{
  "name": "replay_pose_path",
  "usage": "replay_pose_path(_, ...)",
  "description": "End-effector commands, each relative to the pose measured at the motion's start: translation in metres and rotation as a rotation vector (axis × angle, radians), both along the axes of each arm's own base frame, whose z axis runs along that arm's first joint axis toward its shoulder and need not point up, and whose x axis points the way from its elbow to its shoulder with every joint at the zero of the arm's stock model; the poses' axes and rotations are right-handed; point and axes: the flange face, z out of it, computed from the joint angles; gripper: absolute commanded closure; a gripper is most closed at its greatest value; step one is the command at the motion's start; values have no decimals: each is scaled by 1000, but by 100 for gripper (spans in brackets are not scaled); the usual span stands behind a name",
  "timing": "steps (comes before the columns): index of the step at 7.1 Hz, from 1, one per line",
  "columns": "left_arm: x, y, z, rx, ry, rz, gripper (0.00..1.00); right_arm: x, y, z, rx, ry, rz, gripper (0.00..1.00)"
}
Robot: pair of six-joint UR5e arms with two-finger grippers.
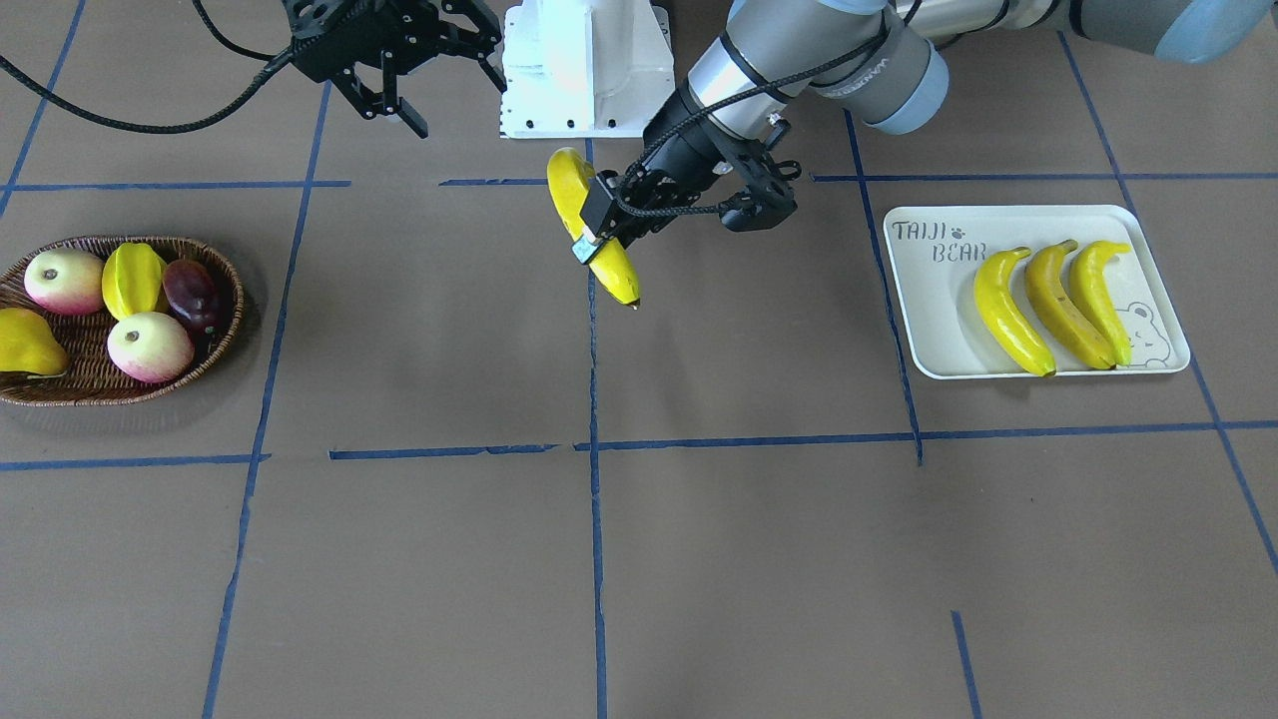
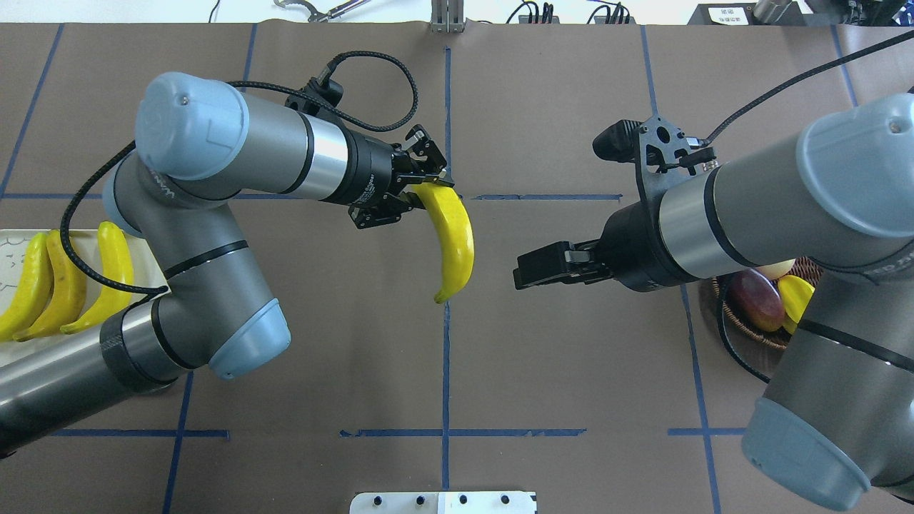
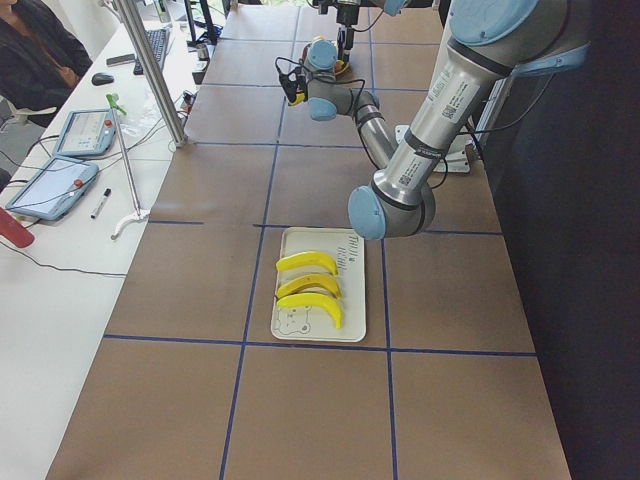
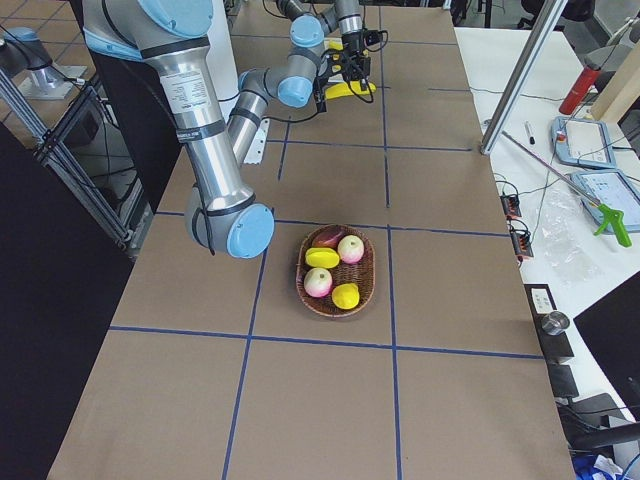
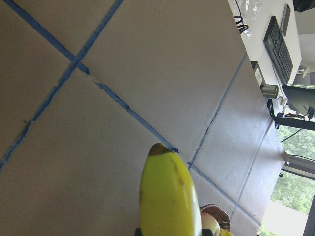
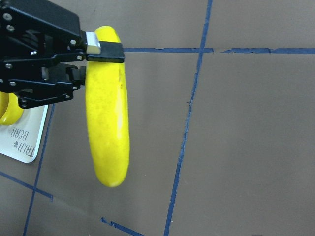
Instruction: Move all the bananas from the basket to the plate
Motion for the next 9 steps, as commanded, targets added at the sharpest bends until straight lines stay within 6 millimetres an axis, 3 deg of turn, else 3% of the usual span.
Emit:
replay_pose_path(1,-38,10,29,29,-255,56,100,14,-13,15,-22,49,35,0)
replay_pose_path(2,-62,17,30,62,-373,88,100,18,-18,31,-35,89,52,0)
replay_pose_path(3,-75,8,48,56,-458,98,100,26,-24,53,-7,138,56,0)
replay_pose_path(6,-117,-11,151,2,-611,102,100,64,-42,114,3,251,79,0)
replay_pose_path(7,-125,-9,192,-28,-680,102,100,75,-46,129,-18,278,94,0)
replay_pose_path(9,-136,1,249,-8,-768,180,100,89,-51,147,-2,313,88,0)
